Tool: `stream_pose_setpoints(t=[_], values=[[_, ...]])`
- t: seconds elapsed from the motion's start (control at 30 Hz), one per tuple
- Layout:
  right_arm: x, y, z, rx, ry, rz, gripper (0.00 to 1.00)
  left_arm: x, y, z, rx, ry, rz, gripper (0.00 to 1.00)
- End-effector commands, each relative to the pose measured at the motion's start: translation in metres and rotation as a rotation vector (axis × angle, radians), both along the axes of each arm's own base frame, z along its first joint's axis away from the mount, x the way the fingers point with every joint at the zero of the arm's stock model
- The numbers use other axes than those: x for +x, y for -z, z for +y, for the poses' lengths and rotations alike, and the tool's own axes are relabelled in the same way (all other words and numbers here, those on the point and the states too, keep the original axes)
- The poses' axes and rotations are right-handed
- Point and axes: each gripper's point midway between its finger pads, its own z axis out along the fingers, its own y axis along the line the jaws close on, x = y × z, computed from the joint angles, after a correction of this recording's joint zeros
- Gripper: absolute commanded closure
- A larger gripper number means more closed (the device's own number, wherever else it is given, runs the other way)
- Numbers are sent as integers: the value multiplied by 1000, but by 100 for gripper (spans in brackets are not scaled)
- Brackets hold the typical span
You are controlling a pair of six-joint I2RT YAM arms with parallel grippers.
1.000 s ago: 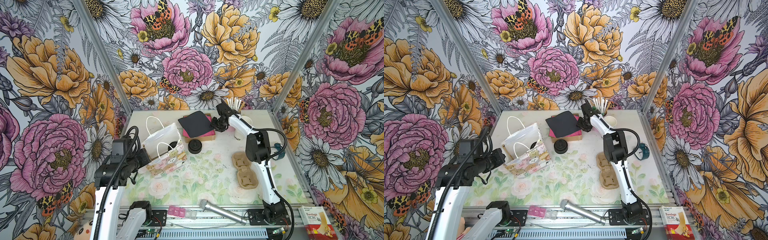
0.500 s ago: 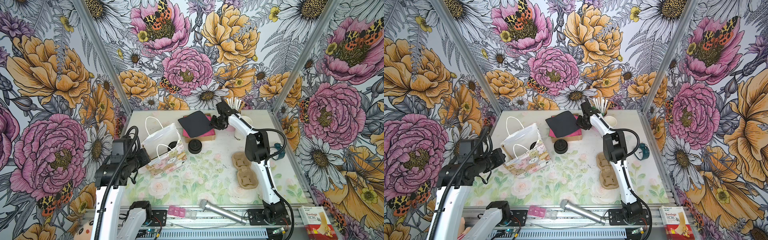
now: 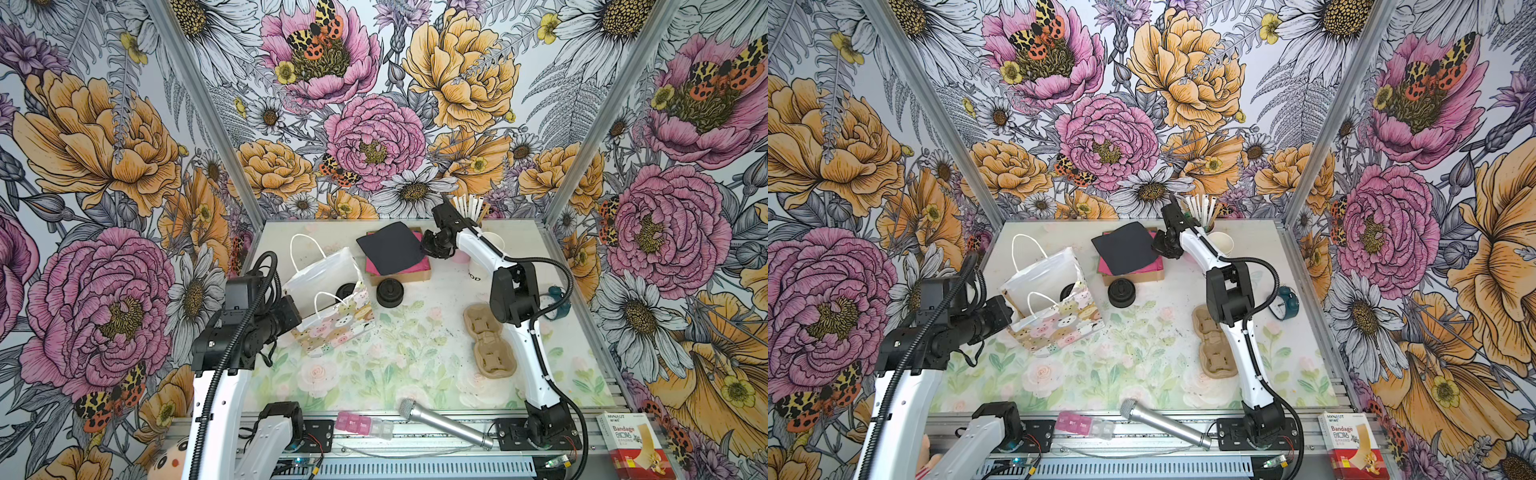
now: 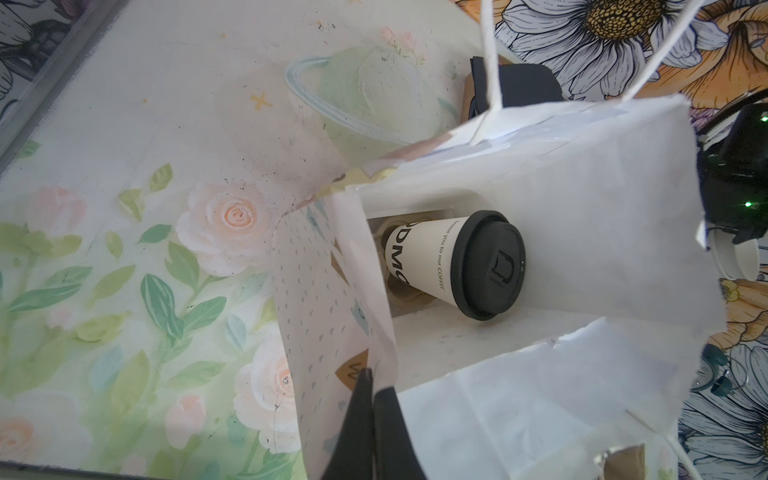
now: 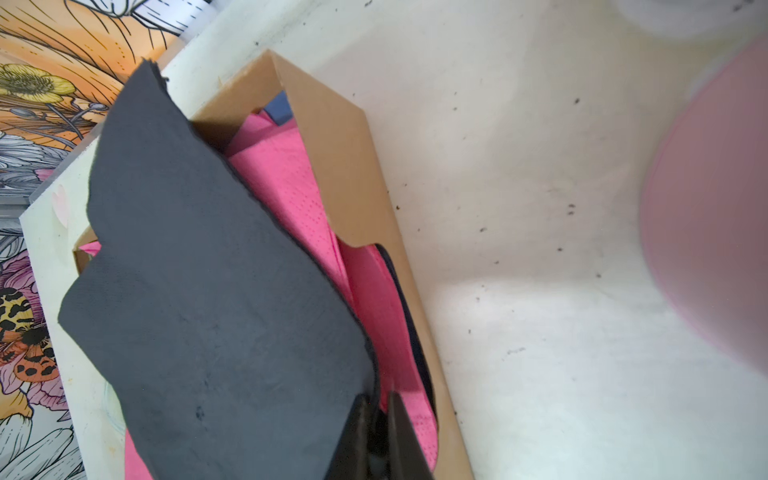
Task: Pack a coffee takeout order
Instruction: Pick up the napkin from the napkin box.
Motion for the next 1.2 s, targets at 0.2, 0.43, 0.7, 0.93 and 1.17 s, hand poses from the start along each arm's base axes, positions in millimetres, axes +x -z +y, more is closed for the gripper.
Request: stream_pose_setpoints(t=[0.2,0.43,0.7,0.93,1.17], values=[[15,-61,11,31,-9,-147,100,-6,13,0,4,15,59,100],[16,-112,25,95,-39,-235,100,-6,13,0,3,12,57,100],[10,-171,40,166,-76,-333,100,-6,12,1,2,6,53,100],[0,-230,49,231,-111,-435,100,-6,12,1,0,5,52,100],[-19,-301,57,307,-167,-567,100,-5,11,0,-5,5,49,100]])
